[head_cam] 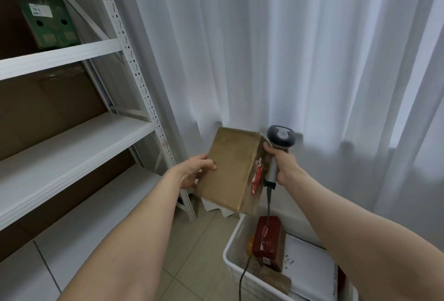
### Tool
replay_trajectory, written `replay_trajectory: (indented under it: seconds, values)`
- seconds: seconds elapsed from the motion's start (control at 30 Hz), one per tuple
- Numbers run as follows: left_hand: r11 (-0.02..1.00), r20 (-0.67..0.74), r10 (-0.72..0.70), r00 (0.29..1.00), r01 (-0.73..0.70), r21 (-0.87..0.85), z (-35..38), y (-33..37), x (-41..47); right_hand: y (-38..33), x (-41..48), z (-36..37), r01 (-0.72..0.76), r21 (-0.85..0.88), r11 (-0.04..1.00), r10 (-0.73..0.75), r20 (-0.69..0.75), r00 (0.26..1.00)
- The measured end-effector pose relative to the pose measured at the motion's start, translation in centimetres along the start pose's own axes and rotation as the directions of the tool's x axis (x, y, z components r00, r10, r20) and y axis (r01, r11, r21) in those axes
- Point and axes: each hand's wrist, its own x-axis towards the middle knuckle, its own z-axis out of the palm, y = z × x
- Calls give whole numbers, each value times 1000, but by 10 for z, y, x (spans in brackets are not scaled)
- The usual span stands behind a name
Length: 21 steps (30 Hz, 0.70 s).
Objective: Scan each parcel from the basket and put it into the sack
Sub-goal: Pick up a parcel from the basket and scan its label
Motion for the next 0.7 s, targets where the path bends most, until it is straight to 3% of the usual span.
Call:
replay_trajectory:
  seconds: [0.1, 0.2, 0.27, 0.43, 0.6, 0.7]
  values:
    - [990, -63, 58, 996, -65, -129, 14, 5, 4, 1, -5, 7, 25, -118, 993, -16, 76, 997]
    - [958, -320, 110, 941, -186, -217, 24, 6, 9, 4, -6, 9, 73, -187, 980, -59, 78, 995]
    - [930, -397, 127, 909, -248, -272, 27, 5, 11, 4, -8, 8, 76, -204, 976, -64, 68, 996]
    - [933, -413, 118, 903, -243, -264, 34, 8, 7, 4, -13, 6, -73, -88, 993, 83, 120, 989]
    - [942, -380, 113, 918, -221, -253, 38, 14, 3, 10, -11, 6, -39, -79, 996, 43, 54, 998]
    - [950, -309, 52, 950, -143, -279, 39, 15, -2, 13, -7, 5, -22, -170, 985, 22, -1, 1000]
